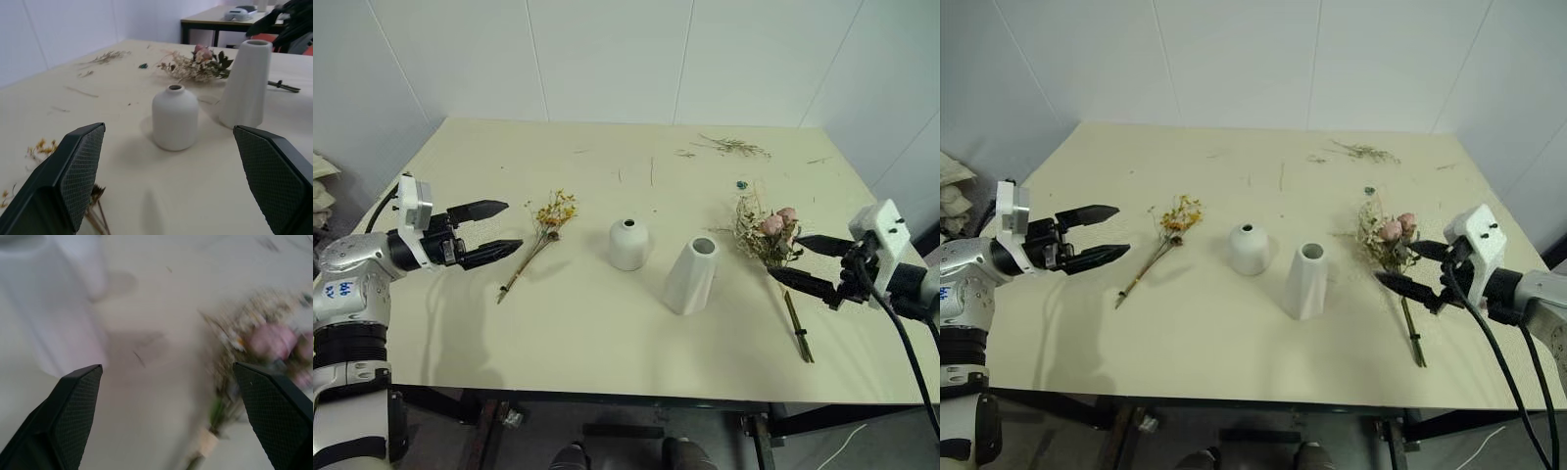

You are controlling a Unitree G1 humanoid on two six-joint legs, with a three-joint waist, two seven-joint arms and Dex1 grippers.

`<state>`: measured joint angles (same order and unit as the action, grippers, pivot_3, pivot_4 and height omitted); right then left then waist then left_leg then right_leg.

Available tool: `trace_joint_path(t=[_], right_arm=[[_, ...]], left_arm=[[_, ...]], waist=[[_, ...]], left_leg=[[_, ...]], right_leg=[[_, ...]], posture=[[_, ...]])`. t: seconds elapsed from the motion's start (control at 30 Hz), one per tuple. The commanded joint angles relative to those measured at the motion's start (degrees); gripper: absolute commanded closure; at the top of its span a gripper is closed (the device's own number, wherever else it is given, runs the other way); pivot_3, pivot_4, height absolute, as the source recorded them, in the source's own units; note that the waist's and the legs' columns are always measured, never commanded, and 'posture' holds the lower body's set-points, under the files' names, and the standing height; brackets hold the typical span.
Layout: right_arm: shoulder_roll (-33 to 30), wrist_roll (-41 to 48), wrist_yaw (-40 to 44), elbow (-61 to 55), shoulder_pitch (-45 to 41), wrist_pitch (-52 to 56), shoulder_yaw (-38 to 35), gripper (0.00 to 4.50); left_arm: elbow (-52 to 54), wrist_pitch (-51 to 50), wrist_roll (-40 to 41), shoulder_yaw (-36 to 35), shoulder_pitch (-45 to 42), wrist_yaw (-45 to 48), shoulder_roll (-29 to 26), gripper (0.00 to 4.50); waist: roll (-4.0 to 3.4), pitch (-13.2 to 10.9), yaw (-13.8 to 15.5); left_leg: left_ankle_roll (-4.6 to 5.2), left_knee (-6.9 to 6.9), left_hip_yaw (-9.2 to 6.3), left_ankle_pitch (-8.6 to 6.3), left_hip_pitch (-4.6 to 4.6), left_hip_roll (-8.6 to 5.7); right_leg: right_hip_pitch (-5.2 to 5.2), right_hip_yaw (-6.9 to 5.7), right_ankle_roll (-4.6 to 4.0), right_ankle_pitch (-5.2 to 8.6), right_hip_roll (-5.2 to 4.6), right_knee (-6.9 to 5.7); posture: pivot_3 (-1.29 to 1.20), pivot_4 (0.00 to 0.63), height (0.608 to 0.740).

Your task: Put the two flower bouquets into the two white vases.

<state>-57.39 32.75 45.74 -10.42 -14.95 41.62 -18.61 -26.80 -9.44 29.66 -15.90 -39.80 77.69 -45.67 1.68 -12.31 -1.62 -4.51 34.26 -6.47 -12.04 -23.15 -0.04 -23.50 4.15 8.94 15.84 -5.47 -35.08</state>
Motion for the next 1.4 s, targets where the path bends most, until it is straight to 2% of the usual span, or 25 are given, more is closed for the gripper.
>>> trace_joint_path(t=[0.03, 0.17, 0.3, 0.5, 0.83, 1.07, 1.17, 1.4], right_arm=[[-0.8, -2.4, -2.3, 1.1, -1.4, 1.5, 0.5, 0.0], [-0.6, -3.6, -4.0, 1.6, -2.1, 4.3, 1.8, 0.0], [1.7, -4.0, -9.3, 1.7, -5.1, 12.5, 4.6, 0.0], [3.2, -5.1, -12.4, 0.4, -6.2, 19.6, 8.5, 0.0], [5.3, -6.2, -15.9, -1.7, -6.9, 27.2, 10.7, 0.0], [7.5, -8.2, -18.6, 0.8, -8.1, 28.9, 11.0, 0.0], [8.4, -9.0, -19.4, 1.9, -9.1, 28.5, 11.2, 0.87], [10.6, -10.3, -21.1, 2.3, -9.6, 28.1, 9.9, 3.24]], left_arm=[[2.5, 0.1, 3.3, -2.1, -1.2, 2.3, -0.2, 0.02], [2.9, -1.2, 4.9, -2.1, -1.3, 4.5, -0.9, 0.02], [2.4, -3.7, 6.0, -0.7, -0.7, 11.7, -3.0, 0.02], [1.9, -3.1, 6.1, 0.4, -1.4, 14.4, -3.5, 0.02], [2.6, -1.9, 9.8, 4.9, -0.2, 14.8, -7.4, 0.02], [3.1, -1.3, 10.7, 5.5, 0.0, 14.8, -7.3, 0.02], [3.0, -1.1, 10.9, 5.7, 0.1, 14.8, -7.3, 0.0], [3.2, -0.8, 12.1, 6.2, 0.6, 14.8, -7.5, 0.0]], waist=[[0.0, 0.0, 0.0], [-0.01, 0.0, -0.3], [0.0, 0.0, -0.4], [-0.01, 0.0, 0.0], [-0.01, 0.0, -0.3], [-0.01, 0.0, -0.1], [-0.01, 0.0, -0.2], [-0.01, 0.0, -0.1]], left_leg=[[0.0, 0.0, 0.0, 0.0, 0.0, 0.01], [0.0, -0.01, 0.0, 0.0, 0.0, 0.02], [0.0, -0.01, 0.01, 0.0, 0.01, 0.02], [0.0, -0.01, 0.01, 0.0, -0.01, 0.03], [0.0, -0.04, 0.01, 0.0, 0.0, 0.03], [0.01, -0.04, 0.01, 0.0, -0.01, 0.03], [0.01, -0.04, 0.01, 0.0, -0.01, 0.03], [0.01, -0.03, 0.01, 0.0, -0.01, 0.03]], right_leg=[[-0.01, 0.0, -0.01, 0.01, 0.0, 0.0], [-0.02, 0.0, -0.02, 0.01, 0.01, -0.01], [-0.02, 0.0, -0.05, 0.03, 0.01, -0.01], [-0.03, 0.0, -0.09, 0.05, 0.01, 0.0], [-0.05, 0.0, -0.09, 0.05, 0.01, 0.01], [-0.05, 0.0, -0.09, 0.06, 0.01, 0.0], [-0.05, 0.0, -0.09, 0.05, 0.01, 0.01], [-0.04, 0.0, -0.12, 0.07, 0.01, 0.02]], posture=[[0.0, 0.15, 0.74], [0.0, 0.15, 0.74], [0.0, 0.15, 0.74], [0.0, 0.15, 0.74], [0.0, 0.15, 0.74], [0.0, 0.15, 0.74], [0.0, 0.15, 0.74], [0.0, 0.15, 0.74]])
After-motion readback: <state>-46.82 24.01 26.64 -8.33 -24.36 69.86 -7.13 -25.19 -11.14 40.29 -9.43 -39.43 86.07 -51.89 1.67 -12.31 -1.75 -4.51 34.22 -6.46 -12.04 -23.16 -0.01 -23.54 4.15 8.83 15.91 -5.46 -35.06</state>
